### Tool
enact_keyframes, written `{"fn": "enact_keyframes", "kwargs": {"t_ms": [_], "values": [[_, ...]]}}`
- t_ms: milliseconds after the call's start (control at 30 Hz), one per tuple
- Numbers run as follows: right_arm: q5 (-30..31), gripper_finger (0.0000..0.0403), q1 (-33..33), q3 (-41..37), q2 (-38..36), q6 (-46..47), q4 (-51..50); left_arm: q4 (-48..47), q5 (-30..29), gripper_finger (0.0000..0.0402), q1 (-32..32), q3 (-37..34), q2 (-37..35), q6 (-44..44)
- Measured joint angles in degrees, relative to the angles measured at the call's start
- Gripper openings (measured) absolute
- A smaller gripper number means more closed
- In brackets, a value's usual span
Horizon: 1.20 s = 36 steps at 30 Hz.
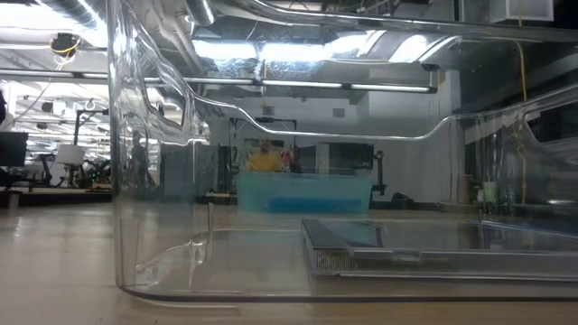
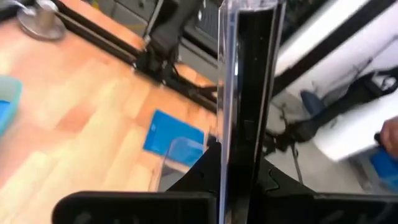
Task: Pick & place jewel cases by type
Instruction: Put the top black CD case into the transparent bin
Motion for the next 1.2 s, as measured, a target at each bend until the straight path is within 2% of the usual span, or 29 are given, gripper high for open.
{"fn": "enact_keyframes", "kwargs": {"t_ms": [100, 233, 467, 633, 1033, 1200], "values": [[-3.0, 0.0231, 0.0, 4.7, 5.6, -0.7, -3.5, -0.2, 3.3, 0.0015, 0.6, 0.0, 1.7, 1.4], [-9.1, 0.0236, 0.0, 8.9, 10.9, -0.3, -4.1, -2.6, 6.2, 0.0015, 1.4, 0.0, 3.1, 2.6], [-13.9, 0.0236, 1.9, 11.4, 16.1, 1.3, -4.3, -6.2, 6.4, 0.0015, 2.9, 0.0, 4.1, 5.0], [-14.0, 0.0236, 3.2, 11.4, 18.9, 1.4, -7.3, -6.1, 6.3, 0.0015, 4.4, 0.0, 4.1, 5.7], [-13.8, 0.0235, 6.1, 11.4, 23.4, 1.3, -7.2, -5.5, 6.7, 0.0015, 6.0, 0.1, 5.3, 7.3], [-13.2, 0.0196, 6.1, 11.4, 24.3, 1.5, -7.2, -5.6, 7.1, 0.0016, 6.1, 0.1, 5.5, 7.5]]}}
